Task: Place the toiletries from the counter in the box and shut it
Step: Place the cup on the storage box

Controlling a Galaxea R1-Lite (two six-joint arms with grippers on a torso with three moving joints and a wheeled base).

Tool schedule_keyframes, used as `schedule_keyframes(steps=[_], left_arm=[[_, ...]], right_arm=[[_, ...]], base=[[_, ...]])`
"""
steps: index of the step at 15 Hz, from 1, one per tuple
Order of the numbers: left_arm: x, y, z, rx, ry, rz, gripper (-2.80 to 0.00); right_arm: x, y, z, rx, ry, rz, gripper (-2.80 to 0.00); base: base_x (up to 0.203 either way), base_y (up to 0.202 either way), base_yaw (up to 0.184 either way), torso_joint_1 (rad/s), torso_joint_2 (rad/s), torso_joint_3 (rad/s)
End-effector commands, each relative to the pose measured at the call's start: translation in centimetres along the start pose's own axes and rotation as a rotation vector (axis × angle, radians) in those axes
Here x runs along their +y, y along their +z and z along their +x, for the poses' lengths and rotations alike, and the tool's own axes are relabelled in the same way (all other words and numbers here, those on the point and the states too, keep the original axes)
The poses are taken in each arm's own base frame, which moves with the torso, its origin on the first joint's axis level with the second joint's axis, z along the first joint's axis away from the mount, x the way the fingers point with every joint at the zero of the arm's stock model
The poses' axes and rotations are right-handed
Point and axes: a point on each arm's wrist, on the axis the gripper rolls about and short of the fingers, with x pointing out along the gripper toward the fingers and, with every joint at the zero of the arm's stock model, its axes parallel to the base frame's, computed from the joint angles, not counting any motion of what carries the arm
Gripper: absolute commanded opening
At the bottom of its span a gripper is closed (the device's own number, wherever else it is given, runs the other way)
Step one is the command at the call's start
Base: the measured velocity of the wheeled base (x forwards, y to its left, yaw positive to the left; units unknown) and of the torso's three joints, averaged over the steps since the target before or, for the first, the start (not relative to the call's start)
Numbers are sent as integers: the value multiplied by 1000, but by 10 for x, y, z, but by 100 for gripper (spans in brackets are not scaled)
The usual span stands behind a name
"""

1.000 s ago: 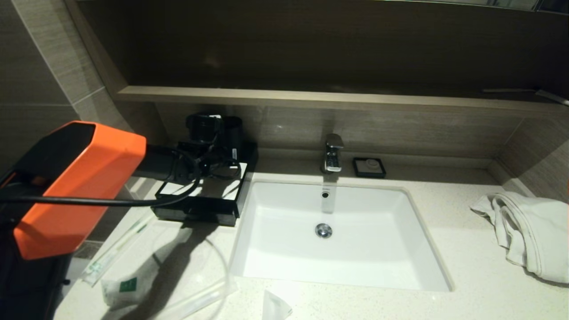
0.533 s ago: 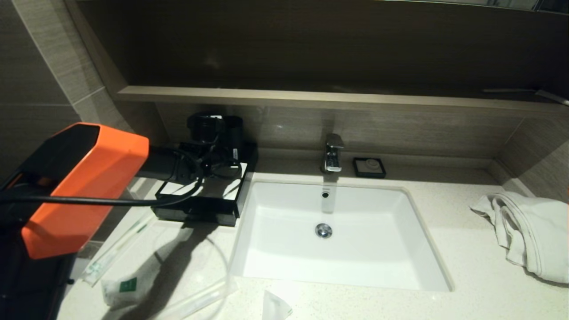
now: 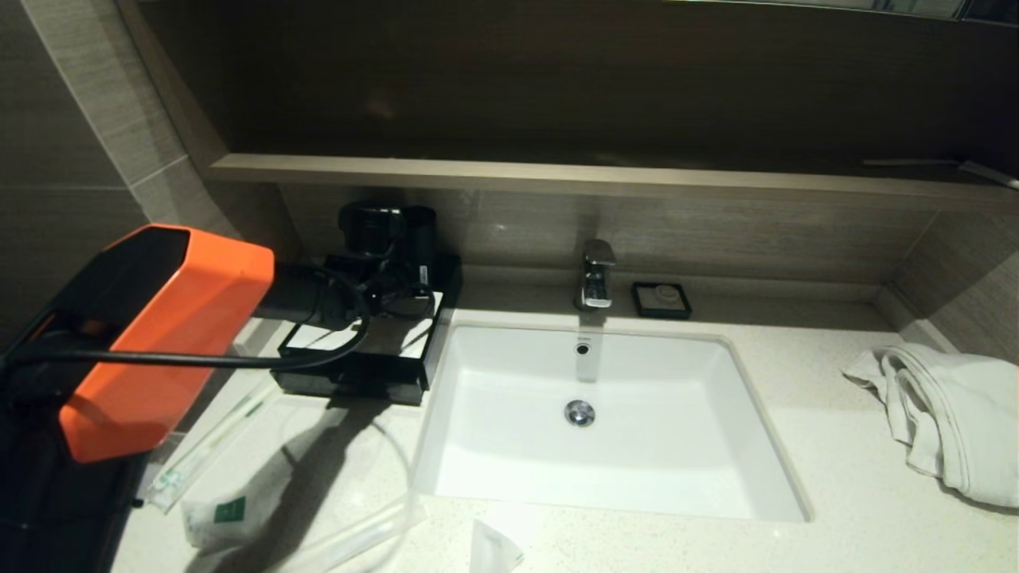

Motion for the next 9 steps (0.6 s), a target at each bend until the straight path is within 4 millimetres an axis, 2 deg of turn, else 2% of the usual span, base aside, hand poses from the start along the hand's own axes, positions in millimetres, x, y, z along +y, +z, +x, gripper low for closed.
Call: schedule_keyframes(steps=[1, 9], left_arm=[[0, -2, 3, 2, 2, -1, -280], [3, 1, 7, -15, 9, -9, -280]], right_arm=[[0, 0, 0, 0, 0, 0, -280], [0, 0, 0, 0, 0, 0, -280]], base=[[0, 0, 0, 0, 0, 0], [0, 0, 0, 0, 0, 0]])
